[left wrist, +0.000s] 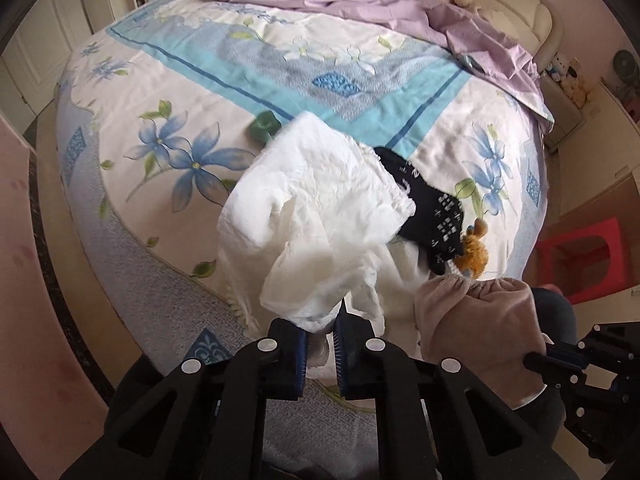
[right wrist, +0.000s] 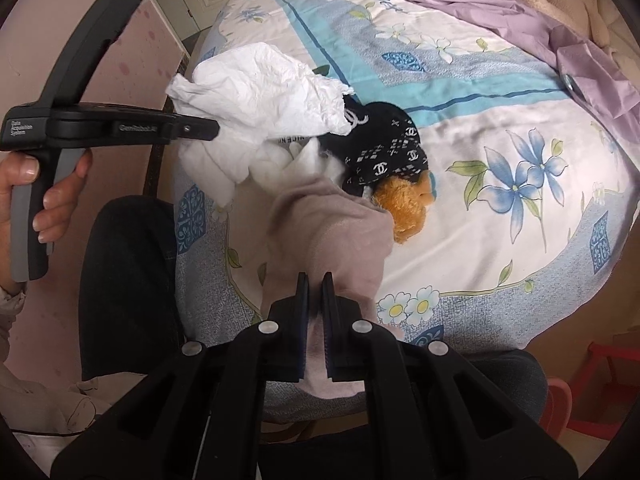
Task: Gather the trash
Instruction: 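Grasp the mauve cloth with the right tool while the left tool grasps the white tissue, then carry the mauve cloth and white tissue with both tools toward the pink bucket, then open the left tool over the bucket while the right tool releases the mauve cloth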
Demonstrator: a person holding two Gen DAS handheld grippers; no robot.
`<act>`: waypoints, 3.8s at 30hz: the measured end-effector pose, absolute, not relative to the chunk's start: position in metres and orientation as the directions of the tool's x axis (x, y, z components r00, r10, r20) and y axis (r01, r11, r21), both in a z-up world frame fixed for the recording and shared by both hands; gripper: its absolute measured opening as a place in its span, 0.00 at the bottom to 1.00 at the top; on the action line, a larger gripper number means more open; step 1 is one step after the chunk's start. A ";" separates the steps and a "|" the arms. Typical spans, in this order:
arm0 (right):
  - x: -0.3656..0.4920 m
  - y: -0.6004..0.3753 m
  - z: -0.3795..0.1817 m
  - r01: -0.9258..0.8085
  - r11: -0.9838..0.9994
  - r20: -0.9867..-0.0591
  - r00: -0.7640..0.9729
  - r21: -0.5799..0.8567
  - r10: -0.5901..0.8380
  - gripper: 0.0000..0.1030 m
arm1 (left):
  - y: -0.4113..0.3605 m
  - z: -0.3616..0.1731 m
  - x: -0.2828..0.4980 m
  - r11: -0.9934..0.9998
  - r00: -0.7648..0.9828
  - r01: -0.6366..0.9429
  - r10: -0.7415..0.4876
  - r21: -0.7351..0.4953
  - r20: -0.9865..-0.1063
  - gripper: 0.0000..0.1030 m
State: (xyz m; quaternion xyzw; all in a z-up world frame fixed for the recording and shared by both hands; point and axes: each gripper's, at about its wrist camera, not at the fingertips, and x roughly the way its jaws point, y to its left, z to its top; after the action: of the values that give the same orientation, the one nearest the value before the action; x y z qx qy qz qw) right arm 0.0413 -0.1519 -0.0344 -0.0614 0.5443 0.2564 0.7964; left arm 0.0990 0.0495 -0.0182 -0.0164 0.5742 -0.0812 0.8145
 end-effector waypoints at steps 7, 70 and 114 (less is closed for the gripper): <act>0.032 -0.166 -0.017 -0.455 0.874 -0.888 0.312 0.171 0.337 0.04 | 0.036 0.023 0.081 0.983 0.374 0.162 -0.141 -0.086 -0.917 0.12; -0.079 -0.493 -0.022 0.385 0.921 -0.873 0.470 0.065 -0.134 0.04 | -0.388 0.020 0.019 0.511 0.127 0.856 -0.350 -0.075 -0.928 0.12; -0.111 -0.582 -0.118 0.633 0.770 -0.906 0.367 0.079 -0.209 0.09 | -0.484 -0.021 0.008 0.472 0.209 0.881 -0.325 0.033 -0.922 0.95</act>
State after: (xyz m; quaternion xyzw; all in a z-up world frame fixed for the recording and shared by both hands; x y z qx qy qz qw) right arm -0.1112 -0.5818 -0.1177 0.2134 0.4968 -0.2636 0.7989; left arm 0.0081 -0.4838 -0.0215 0.2968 0.4684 -0.4197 0.7186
